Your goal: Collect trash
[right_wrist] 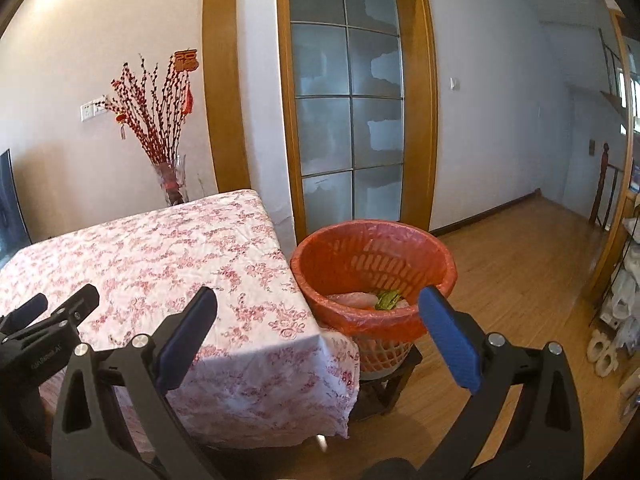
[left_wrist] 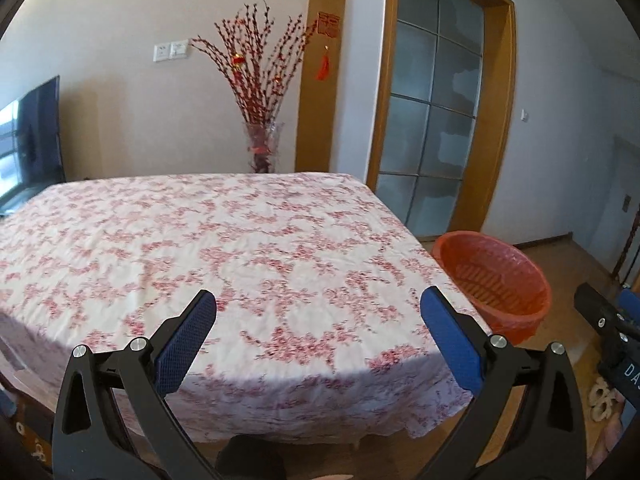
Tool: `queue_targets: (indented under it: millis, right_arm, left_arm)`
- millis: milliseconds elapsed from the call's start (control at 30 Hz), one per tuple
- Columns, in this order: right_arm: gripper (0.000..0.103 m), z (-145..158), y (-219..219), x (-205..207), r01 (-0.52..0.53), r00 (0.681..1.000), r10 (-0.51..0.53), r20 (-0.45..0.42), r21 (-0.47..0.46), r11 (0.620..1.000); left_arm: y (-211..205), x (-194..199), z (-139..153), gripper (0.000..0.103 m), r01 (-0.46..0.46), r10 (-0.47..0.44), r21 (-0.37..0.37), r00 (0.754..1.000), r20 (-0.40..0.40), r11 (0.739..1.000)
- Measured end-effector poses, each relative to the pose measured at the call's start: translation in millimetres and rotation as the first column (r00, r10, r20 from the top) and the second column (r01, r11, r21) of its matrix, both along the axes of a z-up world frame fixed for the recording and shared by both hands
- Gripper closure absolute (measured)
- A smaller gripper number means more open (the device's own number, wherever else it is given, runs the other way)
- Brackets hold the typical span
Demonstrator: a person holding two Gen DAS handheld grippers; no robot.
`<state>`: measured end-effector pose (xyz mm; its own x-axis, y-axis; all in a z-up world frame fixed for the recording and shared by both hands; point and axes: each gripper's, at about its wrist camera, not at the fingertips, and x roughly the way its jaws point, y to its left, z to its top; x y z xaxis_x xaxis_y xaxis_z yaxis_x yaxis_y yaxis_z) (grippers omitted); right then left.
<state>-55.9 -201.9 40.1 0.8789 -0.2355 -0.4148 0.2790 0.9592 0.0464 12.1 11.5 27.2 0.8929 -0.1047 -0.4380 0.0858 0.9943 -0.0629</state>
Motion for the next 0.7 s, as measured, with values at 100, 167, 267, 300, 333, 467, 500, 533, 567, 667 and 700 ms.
queue_targets:
  millis: [100,167,267,300,333,467,500,533,567,667,700]
  right_arm:
    - [0.004,-1.8,6.8,-2.1,0.023,1.000,-0.023,-0.002,-0.028,0.999]
    - [0.004,-3.9,10.0,-3.6,0.038,0.999,-0.038,-0.008,-0.043,0.998]
    - [0.004,-6.4,12.0,-7.2,0.059,0.998,-0.059,-0.011,-0.063,0.996]
    - [0.004,-7.1,12.5,-8.7,0.066,0.998,-0.067,-0.011,-0.067,0.996]
    - [0.004,-7.8,12.8,-9.6,0.071,0.997,-0.072,-0.011,-0.069,0.995]
    - [0.004,-10.7,13.8,-12.9,0.080,0.997,-0.082,-0.016,-0.068,0.994]
    - [0.004,-11.6,13.6,-13.9,0.084,0.996,-0.085,-0.018,-0.064,0.994]
    - [0.004,-12.8,13.4,-14.7,0.086,0.996,-0.087,-0.019,-0.063,0.994]
    - [0.004,-13.9,13.3,-15.0,0.087,0.996,-0.089,-0.021,-0.061,0.994]
    - [0.004,-18.3,13.4,-15.6,0.093,0.995,-0.095,-0.034,-0.056,0.994]
    - [0.004,-20.1,13.2,-15.8,0.092,0.995,-0.094,-0.037,-0.055,0.994]
  left_arm:
    - [-1.2,-6.7,-1.1,0.003,-0.016,0.015,0.018,1.000,0.020,1.000]
    - [-1.2,-9.8,-2.5,0.003,-0.016,0.016,0.021,1.000,0.022,1.000]
    - [-1.8,-12.5,-5.5,0.003,-0.017,0.017,0.028,1.000,0.018,0.999]
    - [-1.8,-13.5,-6.3,0.003,-0.019,0.019,0.029,1.000,0.016,0.999]
    - [-1.7,-15.2,-7.4,0.003,-0.021,0.020,0.030,1.000,0.015,0.999]
    - [-1.0,-19.6,-8.9,0.003,-0.027,0.026,0.033,1.000,0.014,0.999]
    - [-1.1,-20.2,-8.8,0.003,-0.029,0.028,0.034,0.999,0.016,0.999]
    - [-1.2,-21.1,-8.6,0.003,-0.031,0.030,0.036,0.999,0.019,0.999]
    - [-1.4,-21.7,-8.9,0.003,-0.032,0.031,0.038,0.999,0.021,0.999]
    - [-1.7,-23.0,-9.9,0.003,-0.034,0.033,0.044,0.999,0.019,0.998]
    - [-1.8,-23.2,-10.5,0.003,-0.034,0.033,0.043,0.999,0.016,0.999]
